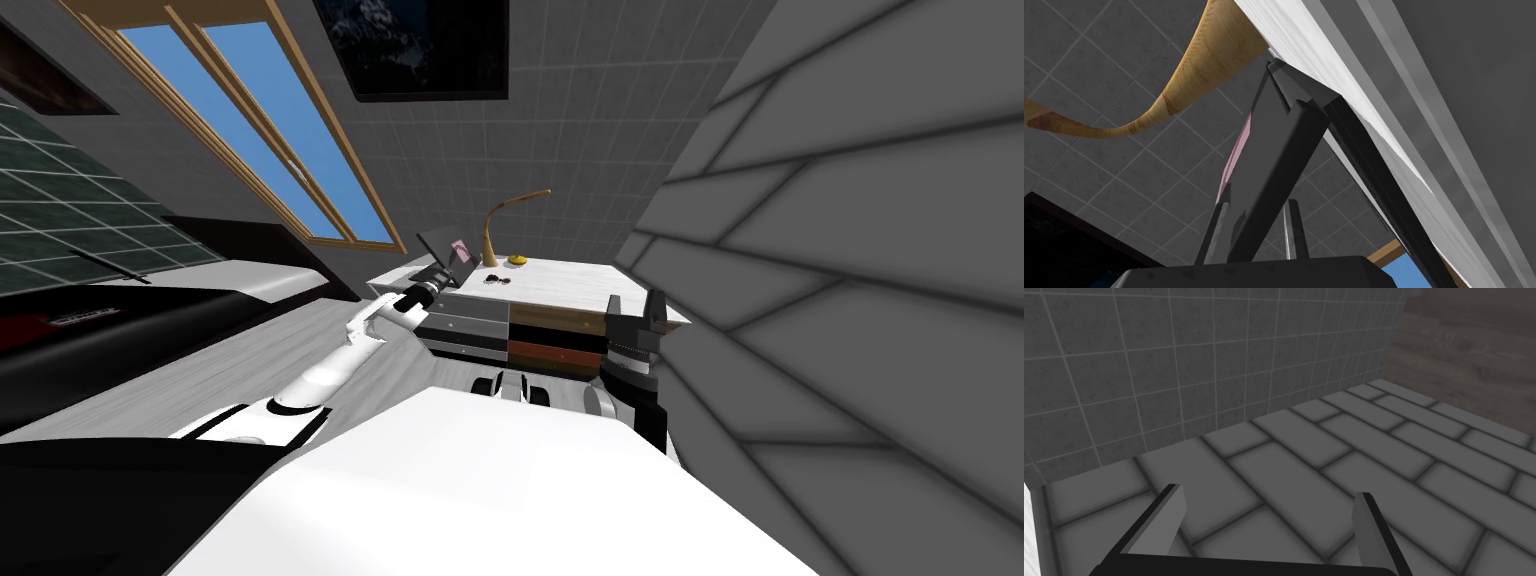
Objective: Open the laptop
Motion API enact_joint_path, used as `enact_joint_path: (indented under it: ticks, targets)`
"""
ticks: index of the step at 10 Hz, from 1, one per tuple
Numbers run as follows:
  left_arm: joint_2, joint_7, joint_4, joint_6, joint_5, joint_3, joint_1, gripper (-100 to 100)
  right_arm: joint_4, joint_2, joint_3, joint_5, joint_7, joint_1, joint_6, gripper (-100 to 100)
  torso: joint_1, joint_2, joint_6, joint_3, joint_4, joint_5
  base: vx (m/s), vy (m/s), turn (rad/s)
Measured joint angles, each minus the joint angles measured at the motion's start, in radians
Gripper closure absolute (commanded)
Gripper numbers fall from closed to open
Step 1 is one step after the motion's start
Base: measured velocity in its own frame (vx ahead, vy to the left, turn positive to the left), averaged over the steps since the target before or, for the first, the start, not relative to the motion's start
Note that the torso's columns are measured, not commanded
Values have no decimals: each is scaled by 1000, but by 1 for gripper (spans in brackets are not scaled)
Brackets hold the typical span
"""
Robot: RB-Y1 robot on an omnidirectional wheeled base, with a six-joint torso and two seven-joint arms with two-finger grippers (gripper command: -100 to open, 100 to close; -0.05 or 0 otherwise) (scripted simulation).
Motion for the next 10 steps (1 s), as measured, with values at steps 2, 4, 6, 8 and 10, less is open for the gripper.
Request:
enact_joint_path:
  ticks: [2,4,6,8,10]
  targets:
    - [7,13,-43,-2,-8,23,58,100,0,0,0,0,0,0,0,0,1,0,-1,0,1,0,84,-5,8]
    - [7,23,-107,6,-19,38,123,100,0,0,0,0,0,0,0,0,1,2,0,1,1,0,70,1,10]
    - [13,42,-167,11,-32,65,190,100,0,0,0,0,0,0,0,0,0,1,0,0,3,-2,69,-9,6]
    - [17,54,-230,17,-44,86,253,100,0,0,0,0,0,0,0,0,0,3,-2,2,4,-2,89,-4,13]
    - [23,65,-278,17,-50,101,301,100,0,0,0,0,0,0,0,0,1,4,-1,3,3,0,29,5,-4]
